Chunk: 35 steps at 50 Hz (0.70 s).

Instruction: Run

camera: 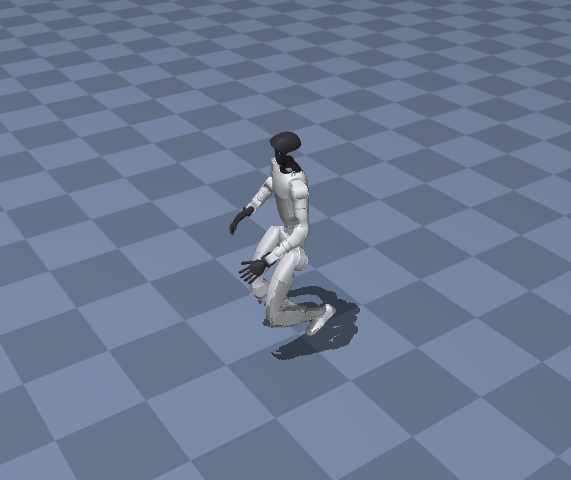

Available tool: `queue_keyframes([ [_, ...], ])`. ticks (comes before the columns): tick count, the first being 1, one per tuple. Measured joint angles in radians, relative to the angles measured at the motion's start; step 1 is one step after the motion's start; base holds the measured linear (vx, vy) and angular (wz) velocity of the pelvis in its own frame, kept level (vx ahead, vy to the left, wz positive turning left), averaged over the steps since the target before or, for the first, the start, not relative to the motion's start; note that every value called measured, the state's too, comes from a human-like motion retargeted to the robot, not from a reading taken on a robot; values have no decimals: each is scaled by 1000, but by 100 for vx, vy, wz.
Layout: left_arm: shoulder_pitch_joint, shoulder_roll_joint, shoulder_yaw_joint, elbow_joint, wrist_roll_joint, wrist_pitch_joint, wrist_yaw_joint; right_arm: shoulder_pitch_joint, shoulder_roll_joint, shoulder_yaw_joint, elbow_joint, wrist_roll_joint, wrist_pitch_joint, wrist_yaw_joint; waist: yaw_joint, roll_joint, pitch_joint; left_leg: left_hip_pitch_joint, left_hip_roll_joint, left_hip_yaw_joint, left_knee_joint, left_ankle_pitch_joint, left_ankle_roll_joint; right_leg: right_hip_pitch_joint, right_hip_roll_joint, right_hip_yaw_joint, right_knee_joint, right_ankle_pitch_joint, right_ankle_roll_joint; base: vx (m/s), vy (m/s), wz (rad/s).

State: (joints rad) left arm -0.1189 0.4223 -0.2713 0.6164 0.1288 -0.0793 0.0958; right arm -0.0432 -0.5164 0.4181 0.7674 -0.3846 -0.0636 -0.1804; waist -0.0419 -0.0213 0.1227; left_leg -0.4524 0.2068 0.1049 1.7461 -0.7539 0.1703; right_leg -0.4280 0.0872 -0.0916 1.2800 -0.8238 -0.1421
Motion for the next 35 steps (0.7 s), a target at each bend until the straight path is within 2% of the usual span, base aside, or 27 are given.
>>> queue_keyframes([
  [5,-59,-98,-17,366,34,67,-46,-54,96,24,324,0,42,57,8,21,15,5,5,2,-112,16,-31,29,3,-17,-39,31,9,-4,-5,-19],
  [11,-30,-169,14,694,35,107,-105,-43,116,-92,438,85,61,97,35,45,-20,43,-33,39,-439,90,-75,58,-15,-32,-204,172,5,6,-1,-43],
  [15,17,-177,51,760,26,105,-105,-34,80,-167,335,123,53,67,31,36,-51,52,-96,48,-640,212,-87,46,-25,23,-297,309,10,8,5,-19],
  [20,69,-158,47,699,51,92,-96,-32,7,-177,55,116,26,15,4,3,-83,34,-207,36,-829,406,-87,-29,-74,122,-270,484,37,2,10,-3],
  [22,85,-141,31,642,65,81,-86,-37,-20,-166,-61,103,8,4,-10,-11,-81,31,-250,21,-862,417,-70,-61,-101,152,-201,476,45,-2,12,3],
  [23,90,-133,22,615,70,74,-80,-42,-30,-156,-109,96,-3,-2,-16,-15,-73,26,-266,8,-861,394,-55,-76,-102,169,-169,433,49,-4,13,6],
  [25,95,-106,8,535,84,64,-78,-57,-58,-141,-217,81,-9,-1,-29,-25,-71,33,-301,4,-862,446,-39,-100,-155,174,-45,485,44,-6,13,7],
  [31,34,-24,-66,329,114,37,-68,-122,-46,-64,-314,44,2,41,-42,-36,-27,30,-356,-6,-799,157,33,-164,-236,189,217,384,47,-6,14,2],
  [35,-38,-5,-95,248,100,43,-60,-174,38,-5,-149,42,29,93,-41,-44,-2,50,-374,2,-845,109,38,-173,-255,186,213,368,55,-4,8,4],
])
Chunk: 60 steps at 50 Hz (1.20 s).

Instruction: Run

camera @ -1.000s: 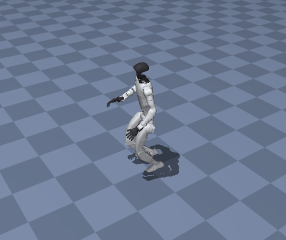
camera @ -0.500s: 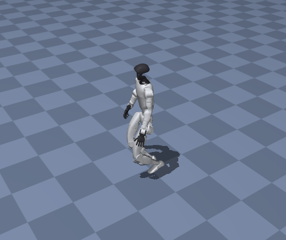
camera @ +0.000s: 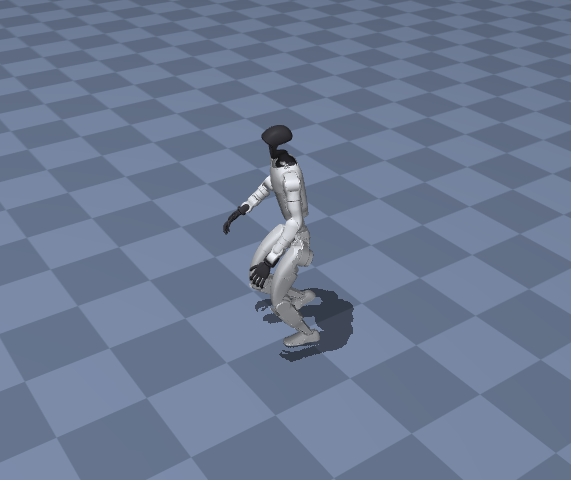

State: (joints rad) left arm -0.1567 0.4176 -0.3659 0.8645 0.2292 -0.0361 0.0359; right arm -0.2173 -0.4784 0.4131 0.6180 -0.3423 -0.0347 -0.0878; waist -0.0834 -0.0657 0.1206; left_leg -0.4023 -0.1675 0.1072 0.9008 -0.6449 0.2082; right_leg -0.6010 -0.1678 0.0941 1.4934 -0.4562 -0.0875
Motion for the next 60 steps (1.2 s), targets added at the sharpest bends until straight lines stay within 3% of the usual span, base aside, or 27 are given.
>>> queue_keyframes([
  [6,-30,-42,-13,16,-32,0,19,-4,113,63,304,13,21,56,-5,-10,-19,-10,-6,-1,-64,25,-7,-1,2,-41,-154,-31,0,0,0,0],
  [12,-35,-112,-1,207,-36,29,-1,22,150,66,485,49,27,95,-5,-7,-43,-62,40,14,-33,5,-35,-19,29,-95,-255,-105,20,-1,-6,-18],
  [20,-27,-171,53,487,-62,74,-65,53,149,22,556,125,27,137,-1,5,-74,-114,131,31,-14,15,-86,-23,88,-154,-386,-129,21,-2,-11,-26],
  [28,-31,-165,106,560,-145,69,-105,64,151,-3,578,179,26,168,39,38,-92,-145,225,26,12,19,-141,17,148,-214,-512,-103,20,0,-8,-10],
  [38,-23,-153,148,526,-232,45,-98,75,144,0,614,210,18,169,73,68,-111,-152,317,71,59,-34,-113,62,145,-266,-556,-94,35,3,2,18],
  [45,-11,-140,130,471,-247,28,-76,47,142,23,586,197,8,149,78,72,-108,-107,283,72,40,-73,-92,95,102,-272,-520,-123,38,6,11,33],
  [52,17,-140,51,336,-231,10,-58,9,88,77,322,190,-26,145,36,16,-58,-14,158,77,-9,-111,-8,62,-27,-230,-285,-77,16,5,13,51],
  [56,45,-118,4,184,-198,-7,-34,-36,-12,95,-70,202,-68,125,-4,-7,-16,14,116,75,22,-141,41,-18,-95,-192,-33,-98,-51,6,8,43],
  [60,64,-89,-36,-13,-173,-35,19,-66,-115,63,-507,238,-111,57,-31,2,0,16,120,71,57,-145,54,-69,-92,-174,117,-99,-85,12,1,44],
])
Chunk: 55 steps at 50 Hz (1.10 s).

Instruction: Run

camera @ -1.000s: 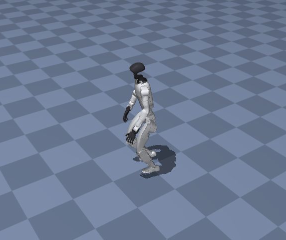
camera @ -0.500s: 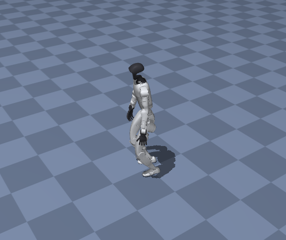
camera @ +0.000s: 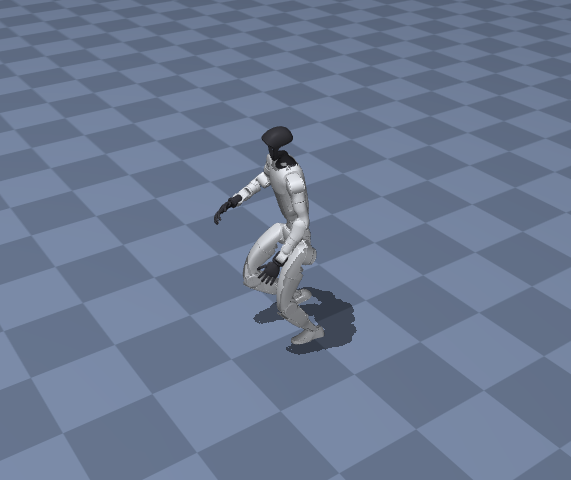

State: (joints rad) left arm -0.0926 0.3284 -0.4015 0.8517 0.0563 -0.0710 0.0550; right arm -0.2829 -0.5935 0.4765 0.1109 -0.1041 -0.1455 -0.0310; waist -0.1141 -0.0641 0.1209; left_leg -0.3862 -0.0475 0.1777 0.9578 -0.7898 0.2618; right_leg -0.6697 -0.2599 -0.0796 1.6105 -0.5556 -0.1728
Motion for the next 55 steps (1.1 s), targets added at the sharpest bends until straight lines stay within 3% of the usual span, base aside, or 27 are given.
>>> queue_keyframes([
  [4,14,18,-10,-254,-11,-50,85,37,-24,-44,-242,28,-52,-101,-15,26,-29,-6,-2,-27,-38,106,-9,26,52,-19,-104,17,-13,17,-5,72],
  [7,5,24,5,-478,-48,-97,162,94,-5,-62,-289,46,-79,-156,-16,44,-57,-25,20,-43,-27,275,-56,81,116,-26,-288,69,-11,14,-11,107],
  [9,-24,22,26,-638,-96,-131,212,125,12,-66,-280,58,-85,-184,-3,63,-65,-55,63,-45,51,319,-73,125,161,-32,-392,90,-6,9,-10,107],
  [12,-98,3,69,-870,-187,-192,264,152,34,-63,-235,72,-78,-214,25,82,-71,-94,137,-36,228,264,-84,176,203,-44,-448,45,6,4,-8,93],
  [15,-200,0,111,-1074,-251,-250,298,150,49,-64,-154,80,-58,-240,44,98,-65,-124,229,-18,412,139,-75,209,221,-73,-415,-105,39,2,-6,67],
  [17,-257,11,133,-1153,-281,-251,318,113,63,-74,-73,91,-54,-256,57,124,-38,-124,270,-24,452,89,-74,243,248,-93,-429,-146,45,5,-4,39],
  [20,-236,1,112,-1121,-308,-231,325,130,95,-80,-34,123,-68,-270,75,150,-28,-72,270,-25,354,146,-97,311,266,-114,-526,-74,4,8,-2,25],
  [23,-112,-18,49,-986,-306,-208,319,187,99,-64,-89,174,-81,-241,77,140,-55,-38,188,-47,199,324,-146,319,260,-96,-584,128,6,6,1,38],
  [25,-42,-15,9,-889,-312,-191,311,191,82,-54,-142,205,-97,-223,78,125,-64,-36,133,-62,145,387,-162,294,229,-96,-547,173,4,1,3,51],
  [29,75,11,-49,-735,-304,-148,273,141,35,-55,-292,249,-132,-200,80,93,-49,-40,64,-94,175,326,-137,248,166,-96,-351,118,-5,-4,5,48],
  [34,145,65,-92,-638,-274,-132,201,21,-41,-90,-440,239,-133,-196,77,50,-15,-74,35,-72,304,53,-81,202,63,-101,-80,-51,11,-7,5,38],
  [36,129,87,-96,-633,-259,-138,168,-19,-70,-108,-445,211,-116,-204,73,40,1,-89,39,-48,328,-4,-60,183,34,-101,-21,-91,11,-7,4,51],
  [40,101,102,-77,-708,-271,-151,150,-4,-99,-120,-403,213,-106,-224,58,50,-2,-79,22,-57,239,60,-72,177,50,-107,-91,-59,10,-3,-1,61],
  [45,76,96,-46,-876,-316,-186,219,142,-80,-111,-352,298,-133,-232,22,86,-47,-57,31,-76,75,343,-163,209,119,-112,-350,93,40,0,-4,75],
  [47,46,94,-38,-937,-350,-203,245,195,-63,-112,-327,328,-144,-229,18,104,-57,-59,48,-73,67,383,-191,223,143,-111,-427,128,56,0,-2,67],
  [52,-64,73,-23,-1056,-422,-239,285,286,-11,-100,-237,379,-141,-235,18,144,-60,-52,119,-57,165,327,-215,271,198,-105,-513,122,107,-2,-1,54],
  [55,-131,60,-18,-1094,-424,-259,308,317,26,-88,-157,379,-119,-251,20,154,-47,-49,156,-49,281,174,-212,287,202,-111,-455,-25,133,-6,-1,35],
])
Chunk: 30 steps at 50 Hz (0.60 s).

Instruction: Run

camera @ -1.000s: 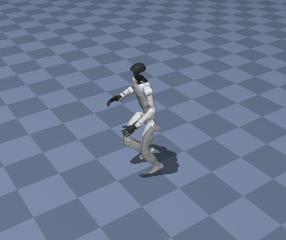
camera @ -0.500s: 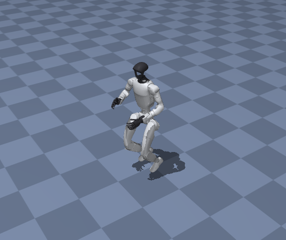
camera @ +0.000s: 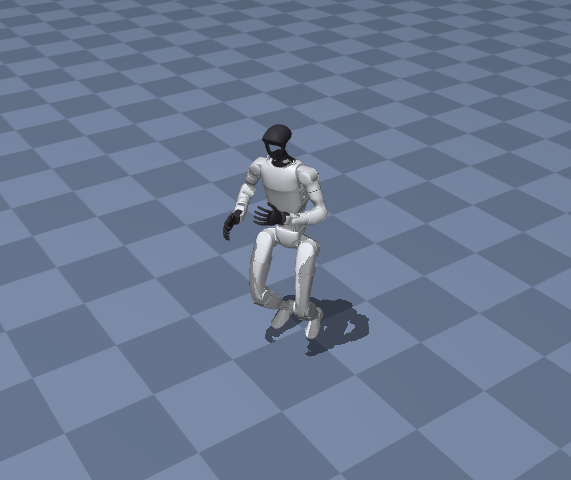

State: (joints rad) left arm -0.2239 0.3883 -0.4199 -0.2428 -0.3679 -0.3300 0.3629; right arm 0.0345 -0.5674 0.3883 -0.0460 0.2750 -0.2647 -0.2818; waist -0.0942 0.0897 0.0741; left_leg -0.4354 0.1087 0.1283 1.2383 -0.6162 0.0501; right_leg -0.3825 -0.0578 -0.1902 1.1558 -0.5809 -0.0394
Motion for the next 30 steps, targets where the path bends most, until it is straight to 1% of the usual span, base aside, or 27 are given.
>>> queue_keyframes([
  [2,-60,-10,-5,13,26,2,23,-25,29,2,92,-22,16,-19,1,6,30,18,17,13,29,-108,8,22,-1,-11,23,-117,3,-3,-1,25],
  [3,-82,-19,-13,34,44,5,29,-41,47,4,140,-36,18,-30,2,7,49,33,23,23,27,-135,11,35,-3,-15,28,-140,5,0,0,0],
  [5,-90,-40,-37,88,74,14,25,-55,74,15,203,-61,18,-39,7,7,70,71,16,33,-12,-130,11,61,-10,-18,16,-131,0,0,0,0],
  [7,-50,-49,-71,135,94,22,7,-40,82,34,205,-72,15,-27,12,7,64,95,-4,28,-79,-62,-6,71,-15,-18,-15,-70,-1,0,0,0],
  [10,30,-41,-112,188,122,26,-17,-23,70,68,162,-58,4,7,14,-2,41,101,-38,7,-158,117,-54,53,-8,2,-45,87,29,0,0,0],
  [11,54,-34,-120,203,125,26,-21,-24,63,77,143,-50,-2,14,17,-5,36,94,-43,-1,-163,152,-63,44,-4,6,-50,117,32,0,0,0],
  [13,100,-18,-133,234,125,25,-28,-33,51,90,99,-27,-18,24,27,-8,31,76,-43,-17,-147,196,-79,31,11,13,-59,161,40,0,0,0],
  [15,142,-5,-138,266,119,29,-31,-49,41,94,52,-9,-33,21,43,-9,33,54,-27,-35,-93,205,-85,29,33,16,-71,172,41,-3,-1,-9],
  [18,200,11,-130,308,100,35,-34,-91,26,89,-24,1,-59,-2,66,-9,44,30,23,-47,34,152,-58,36,77,28,-79,113,34,-6,-2,-15],
  [20,232,21,-117,330,88,34,-33,-131,14,80,-67,-2,-73,-23,79,-8,55,15,61,-57,128,99,-40,44,105,32,-76,41,24,-8,-1,-15],
  [22,258,24,-103,345,81,31,-26,-172,4,68,-91,-17,-79,-45,89,-4,71,0,102,-61,216,27,-17,45,126,30,-50,-60,4,-9,1,-9],
  [24,259,26,-84,356,78,28,-20,-227,-8,60,-94,-32,-79,-73,95,4,94,-13,135,-62,263,-29,-2,53,147,28,-49,-114,-2,-8,2,0],
  [25,257,24,-76,362,82,27,-18,-250,-10,58,-88,-39,-78,-85,98,10,105,-17,148,-62,275,-53,3,57,156,26,-50,-128,-4,-8,4,4],
  [27,251,12,-67,367,77,29,-28,-268,-8,61,-62,-46,-75,-96,101,20,112,-17,157,-53,252,-76,8,71,155,18,-73,-122,-5,-6,5,8],
  [30,246,6,-69,356,70,27,-41,-249,2,76,-10,-45,-65,-83,103,31,98,-8,147,-30,156,-74,-4,93,132,-3,-131,-80,2,-3,6,17],
])
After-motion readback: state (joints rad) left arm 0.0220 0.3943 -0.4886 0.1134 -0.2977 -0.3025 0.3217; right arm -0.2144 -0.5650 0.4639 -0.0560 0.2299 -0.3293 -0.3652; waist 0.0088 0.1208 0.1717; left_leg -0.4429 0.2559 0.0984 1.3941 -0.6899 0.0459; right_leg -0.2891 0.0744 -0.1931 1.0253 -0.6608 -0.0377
